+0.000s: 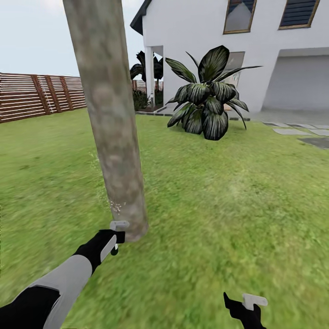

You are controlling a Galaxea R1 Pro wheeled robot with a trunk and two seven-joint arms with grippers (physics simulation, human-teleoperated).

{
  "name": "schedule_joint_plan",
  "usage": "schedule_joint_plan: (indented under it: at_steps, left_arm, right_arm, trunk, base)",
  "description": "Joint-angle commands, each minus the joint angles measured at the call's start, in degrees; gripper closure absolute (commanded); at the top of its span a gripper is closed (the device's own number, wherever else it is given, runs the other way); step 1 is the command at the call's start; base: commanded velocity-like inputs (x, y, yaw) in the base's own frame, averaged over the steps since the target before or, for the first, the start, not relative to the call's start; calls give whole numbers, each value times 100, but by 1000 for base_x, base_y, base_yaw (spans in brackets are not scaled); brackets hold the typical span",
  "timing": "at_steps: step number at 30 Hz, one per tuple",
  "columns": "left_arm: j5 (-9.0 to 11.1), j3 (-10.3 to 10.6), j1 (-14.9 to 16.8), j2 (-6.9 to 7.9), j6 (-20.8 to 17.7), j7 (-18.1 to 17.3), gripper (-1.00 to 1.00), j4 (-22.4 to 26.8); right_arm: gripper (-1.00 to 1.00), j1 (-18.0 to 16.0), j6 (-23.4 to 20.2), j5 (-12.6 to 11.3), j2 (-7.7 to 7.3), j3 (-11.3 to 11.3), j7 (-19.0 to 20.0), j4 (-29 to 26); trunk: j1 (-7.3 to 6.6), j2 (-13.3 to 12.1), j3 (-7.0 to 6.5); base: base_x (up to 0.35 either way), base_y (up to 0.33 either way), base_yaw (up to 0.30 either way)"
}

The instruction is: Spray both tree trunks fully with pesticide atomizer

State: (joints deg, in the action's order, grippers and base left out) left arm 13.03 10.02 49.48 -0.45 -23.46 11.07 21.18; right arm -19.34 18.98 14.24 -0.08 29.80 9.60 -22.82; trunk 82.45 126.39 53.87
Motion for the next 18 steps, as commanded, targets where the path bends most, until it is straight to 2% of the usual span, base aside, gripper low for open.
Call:
schedule_joint_plan:
  at_steps: [1,4,11,16,18]
  left_arm:
    - [-3,0,0,-1,0,0,100,0]
    - [-4,0,0,-8,6,4,100,0]
    - [-22,1,-163,-10,72,59,100,75]
    - [-32,26,-167,4,77,49,100,323]
    - [-62,49,-167,16,64,4,100,732]
  right_arm:
    - [-100,0,0,0,0,0,-1,3]
    - [-100,0,0,2,2,0,-2,-1]
    - [-100,0,0,4,-1,0,-2,-8]
    - [-100,0,0,6,-1,1,-2,3]
    - [-100,0,0,8,-1,0,-2,12]
  trunk:
    - [0,0,0]
    - [0,0,0]
    - [0,0,0]
    - [0,0,0]
    - [0,0,0]
  base:
    - [2,-4,177]
    - [0,-93,258]
    - [0,-260,271]
    - [0,-130,47]
    - [0,-8,2]
